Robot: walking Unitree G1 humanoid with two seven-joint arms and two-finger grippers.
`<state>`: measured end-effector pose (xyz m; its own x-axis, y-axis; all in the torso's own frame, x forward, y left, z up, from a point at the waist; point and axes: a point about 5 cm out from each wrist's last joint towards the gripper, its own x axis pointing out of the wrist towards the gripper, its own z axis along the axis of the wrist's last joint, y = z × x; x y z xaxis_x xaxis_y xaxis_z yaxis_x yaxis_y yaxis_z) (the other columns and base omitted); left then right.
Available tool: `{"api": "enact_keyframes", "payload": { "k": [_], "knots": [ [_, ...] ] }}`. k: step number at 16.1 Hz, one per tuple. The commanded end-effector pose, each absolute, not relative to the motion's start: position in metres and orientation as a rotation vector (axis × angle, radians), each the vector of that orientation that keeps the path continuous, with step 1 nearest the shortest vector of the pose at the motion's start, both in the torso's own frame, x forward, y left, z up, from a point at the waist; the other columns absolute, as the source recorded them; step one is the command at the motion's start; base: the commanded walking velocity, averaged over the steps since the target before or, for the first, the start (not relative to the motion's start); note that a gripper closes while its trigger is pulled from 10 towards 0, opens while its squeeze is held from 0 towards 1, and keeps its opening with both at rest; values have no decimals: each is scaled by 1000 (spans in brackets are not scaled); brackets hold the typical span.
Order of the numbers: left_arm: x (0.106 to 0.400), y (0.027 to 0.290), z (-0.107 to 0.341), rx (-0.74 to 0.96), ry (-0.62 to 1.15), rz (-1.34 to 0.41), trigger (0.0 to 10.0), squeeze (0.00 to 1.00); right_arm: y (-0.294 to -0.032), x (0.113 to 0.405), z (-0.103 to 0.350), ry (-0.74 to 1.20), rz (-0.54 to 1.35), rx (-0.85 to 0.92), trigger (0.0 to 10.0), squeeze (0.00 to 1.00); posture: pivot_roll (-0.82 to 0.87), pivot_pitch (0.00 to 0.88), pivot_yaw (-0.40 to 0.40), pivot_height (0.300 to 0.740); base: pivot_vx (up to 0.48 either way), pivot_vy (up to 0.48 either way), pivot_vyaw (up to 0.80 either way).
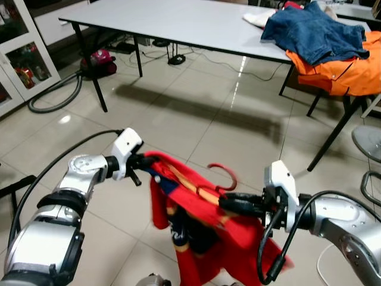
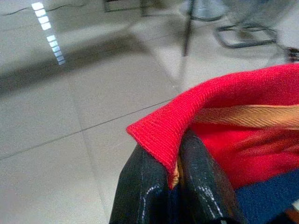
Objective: Hang hanger
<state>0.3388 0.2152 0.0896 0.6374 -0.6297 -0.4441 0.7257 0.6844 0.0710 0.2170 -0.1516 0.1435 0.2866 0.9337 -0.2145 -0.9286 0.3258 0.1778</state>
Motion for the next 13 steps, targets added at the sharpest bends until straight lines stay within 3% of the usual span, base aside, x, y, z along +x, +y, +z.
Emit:
{"api": "enact_keyframes", "payload": {
  "k": [1, 4, 6, 11, 13],
  "knots": [
    [340, 233, 93, 262, 412, -686, 10000, 0, -155, 217, 154, 258, 1243, 24, 0, 0, -61, 18, 18, 740, 0, 0, 0],
    [332, 241, 81, 262, 459, -644, 10000, 0, -158, 224, 160, 211, 1191, 78, 0, 0, -63, 21, 19, 740, 0, 0, 0],
    [327, 233, 73, 261, 475, -706, 10000, 0, -157, 227, 160, 201, 1168, 81, 0, 0, -63, 23, 21, 740, 0, 0, 0],
    [297, 142, 58, 244, 351, -1289, 10000, 0, -149, 242, 142, 215, 1078, 62, 0, 0, -55, 23, 16, 740, 0, 0, 0],
    [287, 117, 66, 225, 265, -1404, 10000, 0, -143, 248, 134, 215, 1046, 59, 0, 0, -56, 22, 16, 740, 0, 0, 0]
  ]
}}
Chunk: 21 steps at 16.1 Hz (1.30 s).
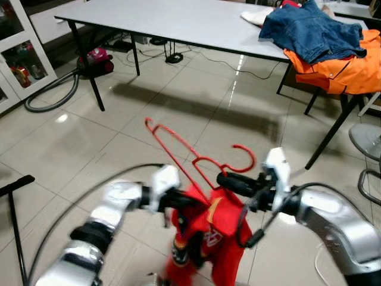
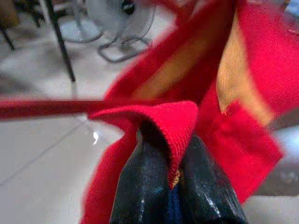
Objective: Hang hanger
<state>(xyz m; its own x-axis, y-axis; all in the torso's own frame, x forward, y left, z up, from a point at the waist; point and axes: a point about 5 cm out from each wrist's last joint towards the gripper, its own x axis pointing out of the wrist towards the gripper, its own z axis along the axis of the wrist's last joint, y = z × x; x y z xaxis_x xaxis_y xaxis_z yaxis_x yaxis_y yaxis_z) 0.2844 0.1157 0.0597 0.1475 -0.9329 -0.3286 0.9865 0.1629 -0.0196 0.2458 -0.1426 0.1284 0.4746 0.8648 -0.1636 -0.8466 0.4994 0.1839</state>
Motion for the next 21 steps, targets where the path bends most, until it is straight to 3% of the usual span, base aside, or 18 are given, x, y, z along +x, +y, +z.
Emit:
{"api": "enact_keyframes", "payload": {
  "k": [1, 6, 8, 12, 14, 16, 19, 21],
  "knots": [
    [286, 106, 75, 205, 208, -1429, 10000, 0, -140, 251, 133, 208, 1038, 53, 0, 0, -54, 23, 17, 740, 0, 0, 0],
    [279, 73, 111, 163, 43, -1454, 10000, 0, -129, 277, 142, 122, 926, 104, 0, 0, -51, 23, 14, 740, 0, 0, 0],
    [282, 91, 98, 180, 117, -1387, 10000, 0, -138, 271, 135, 160, 931, 62, 0, 0, -50, 22, 13, 740, 0, 0, 0],
    [288, 131, 85, 182, 227, -1180, 10000, 0, -172, 269, 120, 222, 759, 9, 0, 0, -49, 22, 15, 740, 0, 0, 0],
    [299, 153, 85, 142, 249, -995, 10000, 0, -189, 275, 119, 188, 539, -9, 0, 0, -44, 13, 11, 740, 0, 0, 0],
    [324, 164, 97, 53, 195, -696, 10000, 0, -204, 282, 121, 97, 228, -140, 0, 0, -41, 2, 6, 740, 0, 0, 0],
    [339, 146, 109, -37, 113, -430, 10000, 0, -200, 286, 120, -4, 33, -175, 0, 0, -37, 0, 9, 740, 0, 0, 0],
    [340, 139, 112, -69, 89, -328, 10000, 0, -193, 286, 119, -40, 6, -175, 0, 0, -32, 0, 13, 740, 0, 0, 0]
  ]
}}
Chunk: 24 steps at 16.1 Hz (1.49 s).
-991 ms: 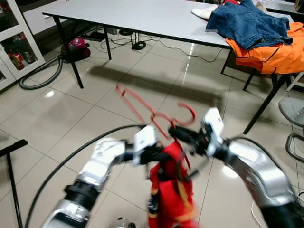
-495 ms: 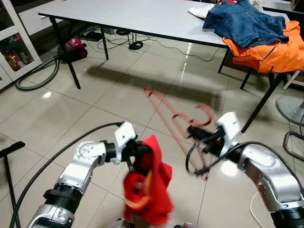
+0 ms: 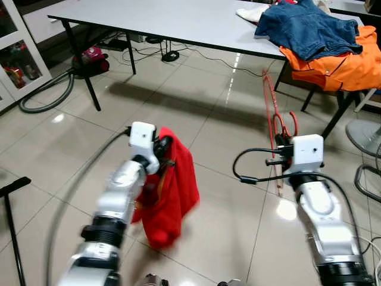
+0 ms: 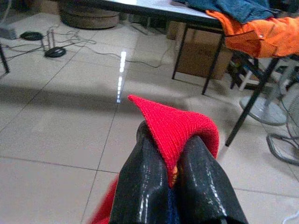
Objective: Hang hanger
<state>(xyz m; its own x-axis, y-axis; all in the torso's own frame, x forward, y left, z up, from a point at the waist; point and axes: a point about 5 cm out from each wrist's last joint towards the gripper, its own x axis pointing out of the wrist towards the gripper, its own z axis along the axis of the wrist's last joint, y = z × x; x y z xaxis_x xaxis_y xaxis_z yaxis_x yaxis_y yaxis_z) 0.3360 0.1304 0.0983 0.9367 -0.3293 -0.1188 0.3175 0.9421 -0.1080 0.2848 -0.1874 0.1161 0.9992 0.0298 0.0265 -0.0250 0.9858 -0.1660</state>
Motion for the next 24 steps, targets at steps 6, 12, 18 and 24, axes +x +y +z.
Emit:
{"api": "enact_keyframes", "payload": {
  "k": [6, 12, 18, 24],
  "knots": [
    [329, 122, 129, -57, -39, -199, 10000, 0, -175, 286, 118, -95, 18, -122, 0, 0, -10, 3, 25, 740, 0, 0, 0],
    [329, 121, 129, -58, -34, -152, 10000, 0, -167, 295, 119, -103, 72, -111, 0, 0, 14, 7, -15, 740, 431, 0, 0],
    [331, 121, 130, -40, -34, -143, 10000, 0, -166, 300, 118, -103, 74, -109, 0, 0, 7, 0, -14, 740, 480, 0, 126],
    [334, 124, 136, -34, -46, -111, 10000, 0, -160, 302, 116, -95, 96, -98, 0, 0, 15, 0, -2, 740, 480, 0, 684]
  ]
}}
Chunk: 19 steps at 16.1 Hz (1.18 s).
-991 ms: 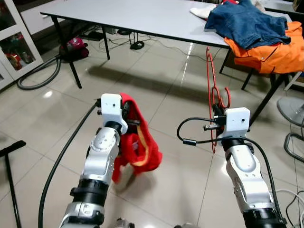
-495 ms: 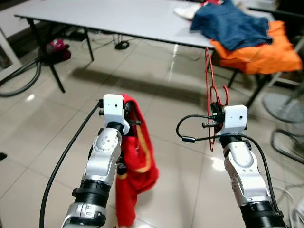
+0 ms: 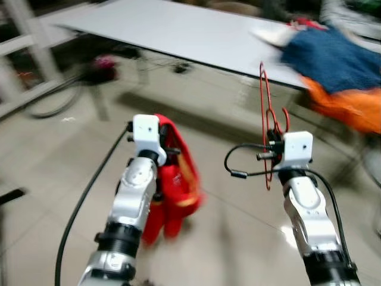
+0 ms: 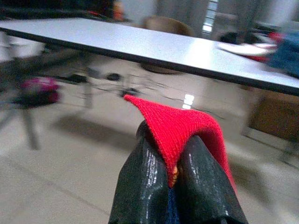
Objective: Hang hanger
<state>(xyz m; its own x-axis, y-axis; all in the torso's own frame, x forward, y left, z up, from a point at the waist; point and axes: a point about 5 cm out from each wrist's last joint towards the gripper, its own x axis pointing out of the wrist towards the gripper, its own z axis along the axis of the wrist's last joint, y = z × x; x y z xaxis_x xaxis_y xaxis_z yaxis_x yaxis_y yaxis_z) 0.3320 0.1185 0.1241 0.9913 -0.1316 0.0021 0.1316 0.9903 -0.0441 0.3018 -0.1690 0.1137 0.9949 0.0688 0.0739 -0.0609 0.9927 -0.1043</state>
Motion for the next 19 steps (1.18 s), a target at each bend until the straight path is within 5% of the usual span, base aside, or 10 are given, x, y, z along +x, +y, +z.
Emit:
{"api": "enact_keyframes", "payload": {
  "k": [1, 11, 19],
  "knots": [
    [335, 123, 137, -35, -48, -109, 10000, 0, -160, 303, 115, -92, 97, -95, 0, 0, 17, 1, 0, 740, 480, 0, 656],
    [343, 121, 139, 58, -46, -206, 10000, 0, -148, 302, 116, -127, 77, -102, 0, 0, 14, 0, 5, 740, 480, 0, 130],
    [346, 126, 134, 54, -42, -193, 10000, 0, -142, 310, 127, -173, 107, -132, 0, 0, 22, 0, -20, 740, 480, 0, -271]
  ]
}}
